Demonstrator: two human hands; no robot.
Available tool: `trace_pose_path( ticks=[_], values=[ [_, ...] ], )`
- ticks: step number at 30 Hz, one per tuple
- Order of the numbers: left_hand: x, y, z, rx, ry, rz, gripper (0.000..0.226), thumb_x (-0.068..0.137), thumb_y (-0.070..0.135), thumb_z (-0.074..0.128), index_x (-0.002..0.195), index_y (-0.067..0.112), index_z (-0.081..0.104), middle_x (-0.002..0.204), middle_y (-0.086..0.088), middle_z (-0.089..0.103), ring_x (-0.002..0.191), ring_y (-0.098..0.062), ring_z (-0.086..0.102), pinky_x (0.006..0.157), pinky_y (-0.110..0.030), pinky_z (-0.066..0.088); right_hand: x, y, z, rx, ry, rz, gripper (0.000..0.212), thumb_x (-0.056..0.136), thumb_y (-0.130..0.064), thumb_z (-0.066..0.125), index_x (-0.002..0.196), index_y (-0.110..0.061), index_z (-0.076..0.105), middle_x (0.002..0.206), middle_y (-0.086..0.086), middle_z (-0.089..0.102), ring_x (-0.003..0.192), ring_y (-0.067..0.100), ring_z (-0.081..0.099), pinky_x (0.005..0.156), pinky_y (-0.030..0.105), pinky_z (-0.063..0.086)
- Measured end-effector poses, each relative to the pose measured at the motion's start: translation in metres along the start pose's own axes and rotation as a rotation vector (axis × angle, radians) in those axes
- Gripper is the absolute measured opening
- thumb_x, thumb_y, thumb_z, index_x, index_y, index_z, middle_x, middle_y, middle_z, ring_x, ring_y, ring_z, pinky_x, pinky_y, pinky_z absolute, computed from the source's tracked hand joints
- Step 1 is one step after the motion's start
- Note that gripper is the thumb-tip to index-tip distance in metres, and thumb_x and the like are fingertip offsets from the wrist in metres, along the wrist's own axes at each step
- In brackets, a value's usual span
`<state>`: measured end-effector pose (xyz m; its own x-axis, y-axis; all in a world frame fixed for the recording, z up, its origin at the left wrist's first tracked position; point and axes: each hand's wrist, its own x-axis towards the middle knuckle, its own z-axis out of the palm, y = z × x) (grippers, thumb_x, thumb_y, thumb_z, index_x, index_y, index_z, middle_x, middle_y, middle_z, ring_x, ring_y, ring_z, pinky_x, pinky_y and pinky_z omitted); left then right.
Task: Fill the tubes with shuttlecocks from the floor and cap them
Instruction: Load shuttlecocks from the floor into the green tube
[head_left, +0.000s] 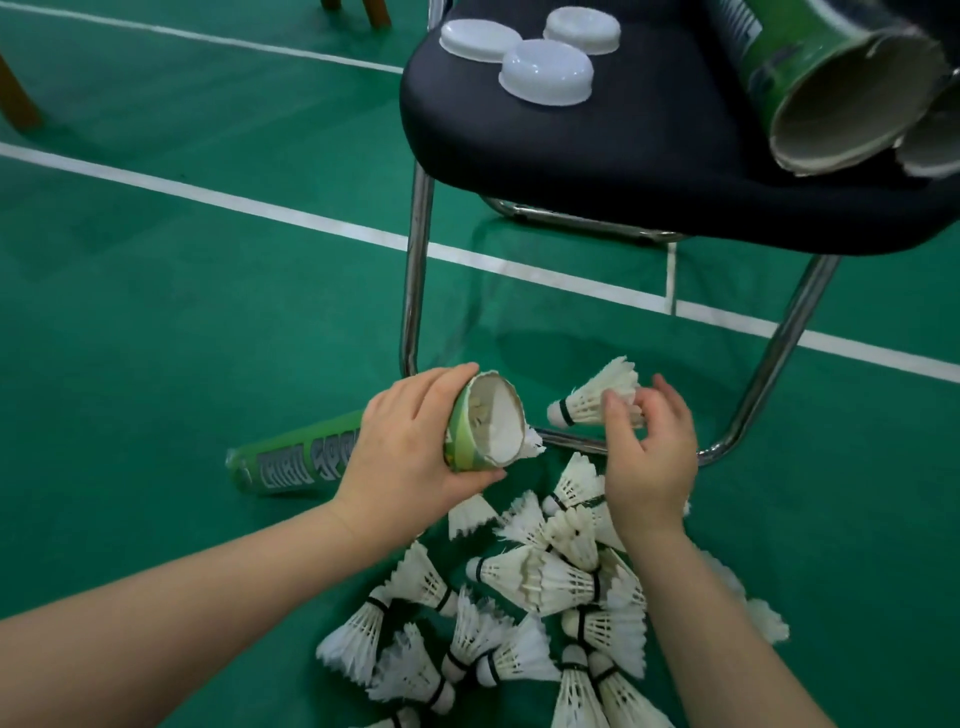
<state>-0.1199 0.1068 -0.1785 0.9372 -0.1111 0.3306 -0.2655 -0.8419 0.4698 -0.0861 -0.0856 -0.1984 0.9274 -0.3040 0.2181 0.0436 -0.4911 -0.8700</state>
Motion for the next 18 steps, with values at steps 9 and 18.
trace_pose_path(
  ticks=[9, 18],
  values=[
    [-0.011, 0.01, -0.014, -0.012, -0.042, 0.013, 0.09, 0.056, 0.048, 0.081, 0.129, 0.017, 0.041, 0.12, -0.003, 0.056, 0.109, -0.025, 0.052, 0.094, -0.043, 0.039, -0.04, -0.068, -0.02, 0.12, -0.183, -0.303, 0.02, 0.087, -0.039, 0.048, 0.071, -0.03, 0.056, 0.067, -0.021, 0.057, 0.077, -0.008, 0.053, 0.107, 0.045, 0.031],
    [-0.02, 0.014, -0.029, -0.105, -0.011, -0.012, 0.071, 0.066, 0.047, 0.052, 0.127, 0.012, 0.046, 0.118, -0.006, 0.059, 0.106, -0.026, 0.055, 0.089, -0.039, 0.038, -0.068, -0.075, -0.006, -0.217, -0.587, -0.431, 0.053, 0.085, -0.058, 0.025, 0.103, -0.027, 0.063, 0.109, -0.016, 0.062, 0.11, 0.0, 0.049, 0.111, 0.035, 0.014]
  ],
)
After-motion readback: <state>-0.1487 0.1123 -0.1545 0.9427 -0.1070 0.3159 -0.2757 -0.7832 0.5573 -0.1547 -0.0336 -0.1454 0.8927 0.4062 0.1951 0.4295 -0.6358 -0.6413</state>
